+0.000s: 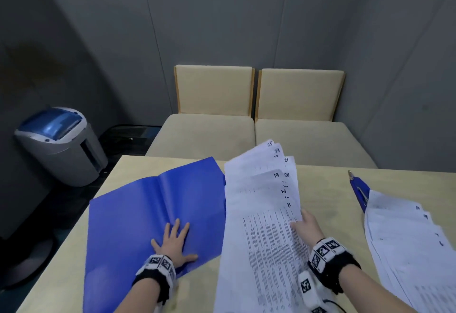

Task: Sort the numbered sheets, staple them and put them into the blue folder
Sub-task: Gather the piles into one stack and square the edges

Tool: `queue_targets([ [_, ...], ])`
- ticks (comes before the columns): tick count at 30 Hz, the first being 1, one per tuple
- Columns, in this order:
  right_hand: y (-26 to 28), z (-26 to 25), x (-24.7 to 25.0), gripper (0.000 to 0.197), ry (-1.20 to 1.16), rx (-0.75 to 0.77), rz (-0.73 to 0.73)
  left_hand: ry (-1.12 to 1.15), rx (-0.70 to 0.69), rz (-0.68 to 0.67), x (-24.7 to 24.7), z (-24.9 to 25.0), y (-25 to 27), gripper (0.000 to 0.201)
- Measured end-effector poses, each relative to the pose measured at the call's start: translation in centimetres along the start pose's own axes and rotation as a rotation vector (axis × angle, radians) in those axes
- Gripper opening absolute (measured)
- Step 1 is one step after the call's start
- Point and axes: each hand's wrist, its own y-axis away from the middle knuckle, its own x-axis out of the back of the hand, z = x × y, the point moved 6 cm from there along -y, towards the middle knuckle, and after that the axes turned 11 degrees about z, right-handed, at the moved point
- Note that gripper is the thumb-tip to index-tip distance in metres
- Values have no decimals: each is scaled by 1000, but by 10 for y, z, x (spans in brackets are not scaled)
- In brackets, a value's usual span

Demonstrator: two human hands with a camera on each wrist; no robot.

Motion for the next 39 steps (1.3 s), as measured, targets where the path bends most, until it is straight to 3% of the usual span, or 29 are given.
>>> queue_targets([
  [3,4,-30,25,38,-88,106,6,32,-19,13,32,3,-12,85],
  [5,9,-52,39,40,-158,163,-14,422,-14,72,64,35,-14,84],
  [6,12,-63,46,42,-195,191,-23,693,-20,75,81,58,-14,97],
  [8,14,-84,60,44,-248,235,-26,1097,-122,53,116,109,-8,120],
  [9,16,-94,66,43,-265,249,-20,1190,-197,44,132,132,-7,117],
  [12,21,-119,86,30,-372,309,22,1381,-339,120,173,179,-5,63],
  [13,23,-124,92,27,-411,321,39,1426,-357,153,183,189,-3,56],
  [16,29,-130,107,36,-470,333,56,1495,-382,194,198,206,-4,52],
  [20,32,-135,126,33,-406,393,53,1496,-361,-14,192,218,-11,61],
  [22,37,-142,136,32,-333,456,54,1447,-387,-126,183,223,-7,23],
  [23,38,-145,141,33,-306,495,60,1445,-371,-147,181,225,-3,18],
  [25,41,-148,151,35,-295,544,74,1456,-343,-166,176,231,4,30],
  [27,42,-146,159,33,-322,544,97,1524,-292,-143,175,234,7,14],
  [28,42,-144,160,32,-344,535,102,1544,-262,-117,173,235,4,26],
  [30,41,-138,159,30,-390,497,116,1558,-275,-91,170,237,1,73],
  [32,38,-130,155,29,-411,461,143,1644,-258,-96,172,237,0,90],
  [34,34,-123,152,30,-434,439,175,1673,-293,-111,177,237,0,75],
  [36,31,-122,152,30,-467,428,181,1601,-369,-97,186,239,6,47],
  [38,27,-121,147,31,-468,413,135,1522,-398,-34,191,239,6,25],
  [39,25,-118,142,30,-454,406,92,1498,-367,14,190,238,5,23],
])
